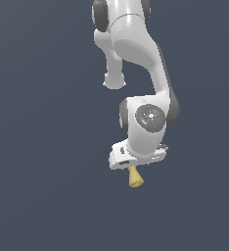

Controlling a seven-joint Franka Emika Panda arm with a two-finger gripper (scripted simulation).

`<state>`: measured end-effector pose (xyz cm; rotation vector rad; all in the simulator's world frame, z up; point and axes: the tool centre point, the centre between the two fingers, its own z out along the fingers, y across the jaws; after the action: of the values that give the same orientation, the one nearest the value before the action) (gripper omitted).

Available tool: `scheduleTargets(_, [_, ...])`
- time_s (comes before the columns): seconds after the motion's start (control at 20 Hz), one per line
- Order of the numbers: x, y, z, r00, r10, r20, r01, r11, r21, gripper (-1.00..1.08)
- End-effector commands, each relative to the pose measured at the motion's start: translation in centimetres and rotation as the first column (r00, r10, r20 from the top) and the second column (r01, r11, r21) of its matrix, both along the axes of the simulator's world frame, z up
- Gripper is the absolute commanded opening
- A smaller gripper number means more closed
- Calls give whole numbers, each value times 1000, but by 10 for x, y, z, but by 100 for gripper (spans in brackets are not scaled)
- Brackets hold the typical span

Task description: Pick up the object and move it to a goal position.

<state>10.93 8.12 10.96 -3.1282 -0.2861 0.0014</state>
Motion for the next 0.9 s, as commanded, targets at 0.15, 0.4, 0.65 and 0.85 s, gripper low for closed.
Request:
scheduleTargets(0.15, [0, 0, -2, 1000, 1, 0, -1, 1000, 0, 100])
scheduleTargets(0.4, [0, 0, -22, 1000, 1, 0, -1, 1000, 0, 100])
scheduleTargets(0.65, [0, 0, -48, 1000, 1, 1, -1, 1000, 0, 100])
scheduleTargets(0.85, [0, 0, -53, 1000, 1, 1, -1, 1000, 0, 100])
